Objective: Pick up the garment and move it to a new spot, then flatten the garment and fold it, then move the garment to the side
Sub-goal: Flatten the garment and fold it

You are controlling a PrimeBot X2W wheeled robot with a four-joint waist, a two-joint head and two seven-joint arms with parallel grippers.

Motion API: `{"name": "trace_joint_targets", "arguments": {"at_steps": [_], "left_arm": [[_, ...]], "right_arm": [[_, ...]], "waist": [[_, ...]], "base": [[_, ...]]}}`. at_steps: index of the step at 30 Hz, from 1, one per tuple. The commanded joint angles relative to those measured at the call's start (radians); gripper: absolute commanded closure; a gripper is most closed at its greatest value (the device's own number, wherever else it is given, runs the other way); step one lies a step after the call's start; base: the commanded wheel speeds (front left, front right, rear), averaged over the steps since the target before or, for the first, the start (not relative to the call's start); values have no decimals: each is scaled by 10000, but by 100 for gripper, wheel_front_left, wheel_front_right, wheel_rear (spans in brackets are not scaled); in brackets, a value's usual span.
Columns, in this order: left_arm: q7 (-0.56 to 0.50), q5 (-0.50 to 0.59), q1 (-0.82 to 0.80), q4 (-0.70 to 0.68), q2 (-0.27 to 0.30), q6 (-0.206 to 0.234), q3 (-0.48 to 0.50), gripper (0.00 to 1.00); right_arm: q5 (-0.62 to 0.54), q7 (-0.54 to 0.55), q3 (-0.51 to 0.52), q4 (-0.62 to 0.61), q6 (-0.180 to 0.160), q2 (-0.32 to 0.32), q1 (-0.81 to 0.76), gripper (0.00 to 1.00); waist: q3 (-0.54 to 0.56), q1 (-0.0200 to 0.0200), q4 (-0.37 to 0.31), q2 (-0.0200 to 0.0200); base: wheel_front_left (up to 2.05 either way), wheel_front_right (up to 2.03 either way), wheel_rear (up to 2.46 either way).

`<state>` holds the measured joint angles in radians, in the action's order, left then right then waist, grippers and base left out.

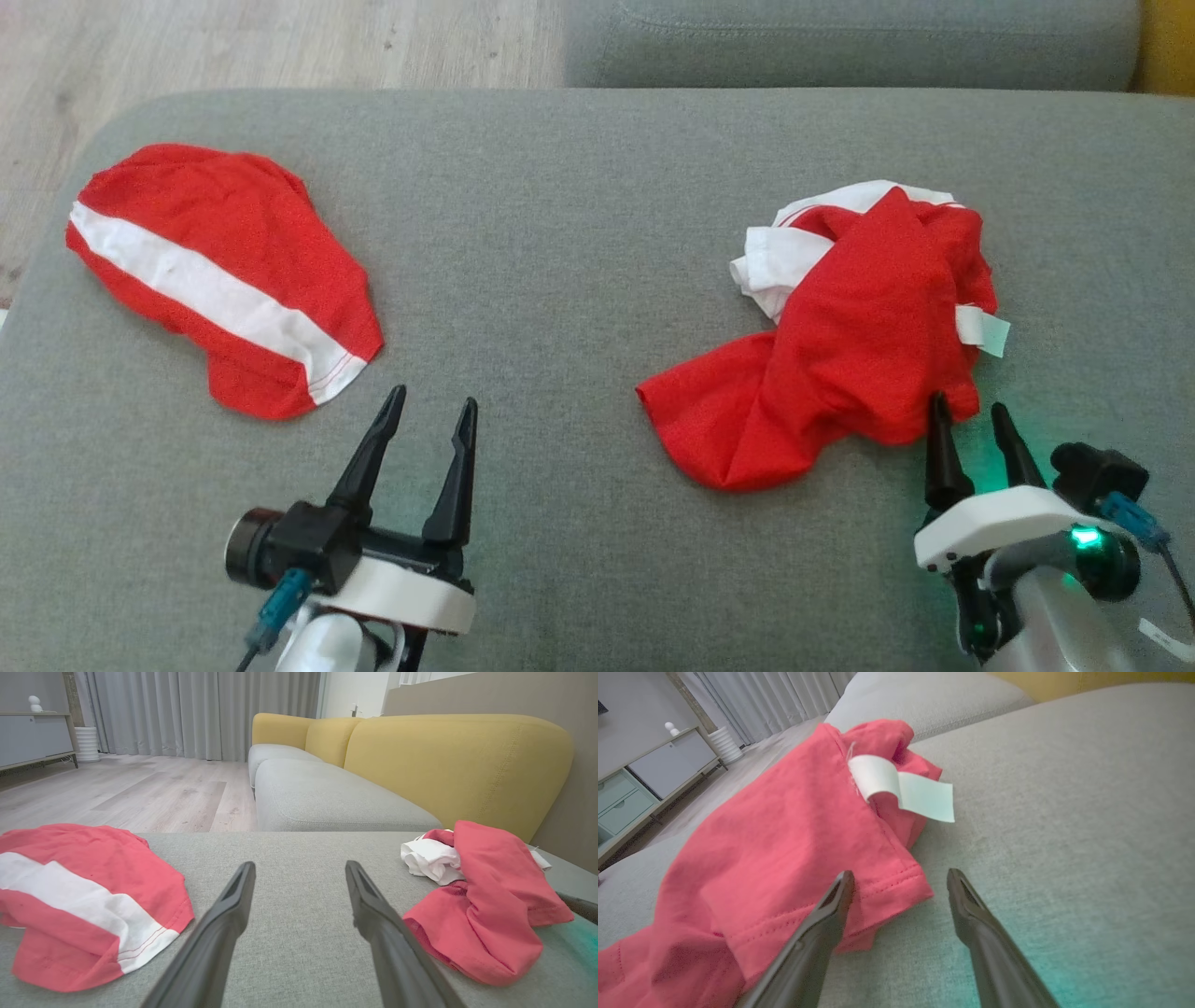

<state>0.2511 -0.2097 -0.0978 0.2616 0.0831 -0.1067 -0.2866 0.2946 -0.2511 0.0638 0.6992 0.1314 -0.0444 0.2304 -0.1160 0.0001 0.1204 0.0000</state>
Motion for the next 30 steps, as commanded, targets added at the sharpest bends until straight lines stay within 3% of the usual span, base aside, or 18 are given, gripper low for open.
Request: {"name": "trace_joint_targets", "arguments": {"at_steps": [1, 9, 10, 11, 16, 30], "left_arm": [[106, 76, -439, -250, -1, -65, 423, 0], [106, 220, -549, -167, -97, -159, 526, 0], [106, 233, -553, -149, -107, -166, 531, 0], [106, 243, -557, -132, -116, -172, 543, 0], [107, 288, -545, -4, -142, -194, 661, 0], [107, 198, -84, 167, -281, -221, 701, 0]], "right_arm": [[119, -107, -321, -97, -7, -58, 401, 0], [736, -107, -1015, 919, -7, -58, 989, 0], [807, -107, -1132, 1040, -7, -58, 1034, 66], [832, -107, -1199, 1085, -7, -58, 1078, 100], [702, -107, -1112, 709, -7, -58, 1079, 100], [-825, -107, 252, -2998, -7, -58, 382, 100]], "waist": [[-45, -1, 26, 0], [-201, -1, 19, 0], [-197, -1, 13, 0], [-192, -1, 0, 0], [-28, -1, -136, 0], [907, -1, -365, 0]], "base": [[0, 0, 0], [0, 0, 0], [0, 0, 0], [0, 0, 0], [0, 0, 0], [0, 0, 0]]}}
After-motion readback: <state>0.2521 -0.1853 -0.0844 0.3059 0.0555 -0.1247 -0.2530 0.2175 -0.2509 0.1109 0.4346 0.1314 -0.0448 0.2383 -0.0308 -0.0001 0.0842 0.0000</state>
